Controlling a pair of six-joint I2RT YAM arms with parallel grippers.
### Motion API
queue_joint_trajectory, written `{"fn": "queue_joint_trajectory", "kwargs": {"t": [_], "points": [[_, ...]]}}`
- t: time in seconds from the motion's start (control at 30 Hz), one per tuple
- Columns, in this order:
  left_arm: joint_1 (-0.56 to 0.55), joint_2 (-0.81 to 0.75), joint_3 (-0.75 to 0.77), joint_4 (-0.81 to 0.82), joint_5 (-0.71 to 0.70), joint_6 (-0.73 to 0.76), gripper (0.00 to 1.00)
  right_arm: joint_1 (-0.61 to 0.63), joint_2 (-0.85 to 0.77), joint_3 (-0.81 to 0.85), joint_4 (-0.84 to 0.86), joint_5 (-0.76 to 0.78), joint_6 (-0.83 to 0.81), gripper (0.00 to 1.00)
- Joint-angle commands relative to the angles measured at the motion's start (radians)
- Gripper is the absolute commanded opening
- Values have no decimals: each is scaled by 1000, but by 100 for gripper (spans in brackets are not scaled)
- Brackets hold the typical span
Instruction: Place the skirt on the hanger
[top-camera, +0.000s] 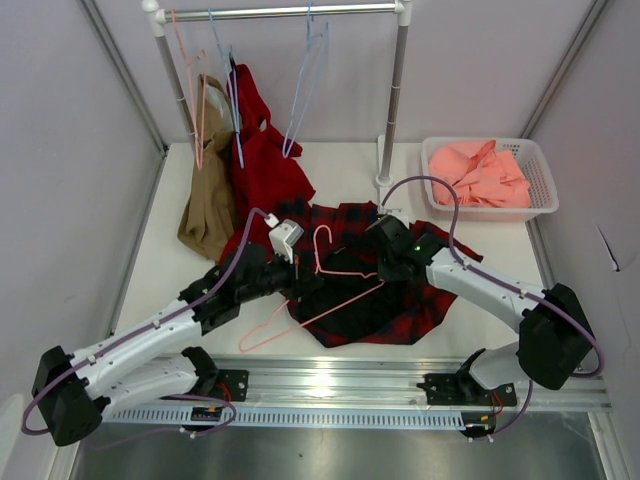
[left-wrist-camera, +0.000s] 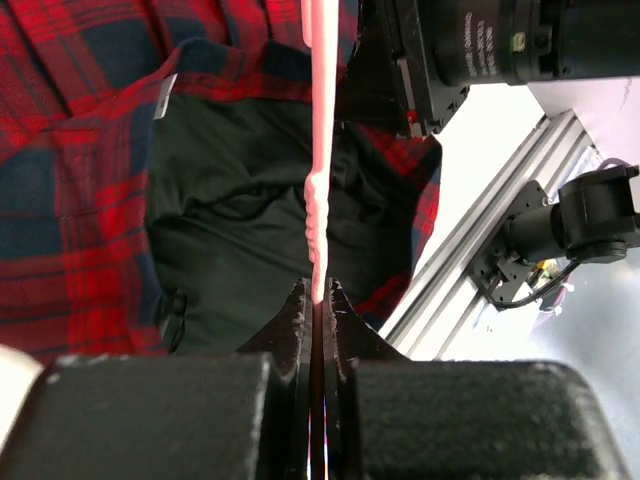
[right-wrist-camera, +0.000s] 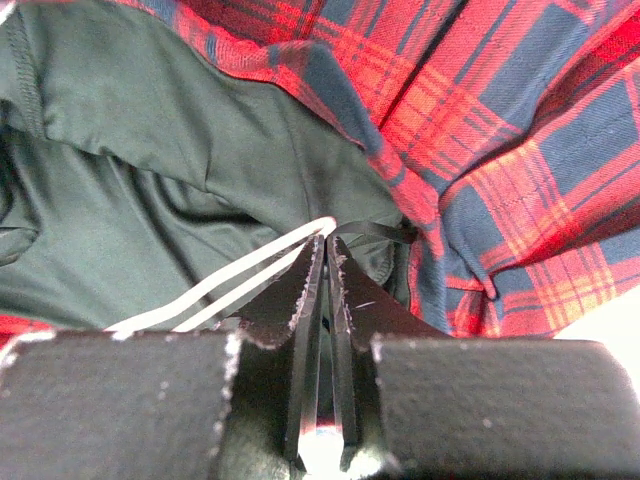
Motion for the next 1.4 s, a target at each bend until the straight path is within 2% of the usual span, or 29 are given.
{"fn": "queue_joint_trajectory", "kwargs": {"t": [0.0,0.37,0.83,1.37], "points": [[-19,22,-16,118,30,-20,0,-22,-49,14,-8,-28,-25,9],[-42,22,-96,308,50,-37,0,-44,-72,0,-15,-54,-38,9],[-51,47,-137,380,44,-15,0,-62,-75,-2,-22,-65,-48,8],[-69,123,-188,601,4,9,0,-122,-97,-29,-29,-83,-67,8]]}}
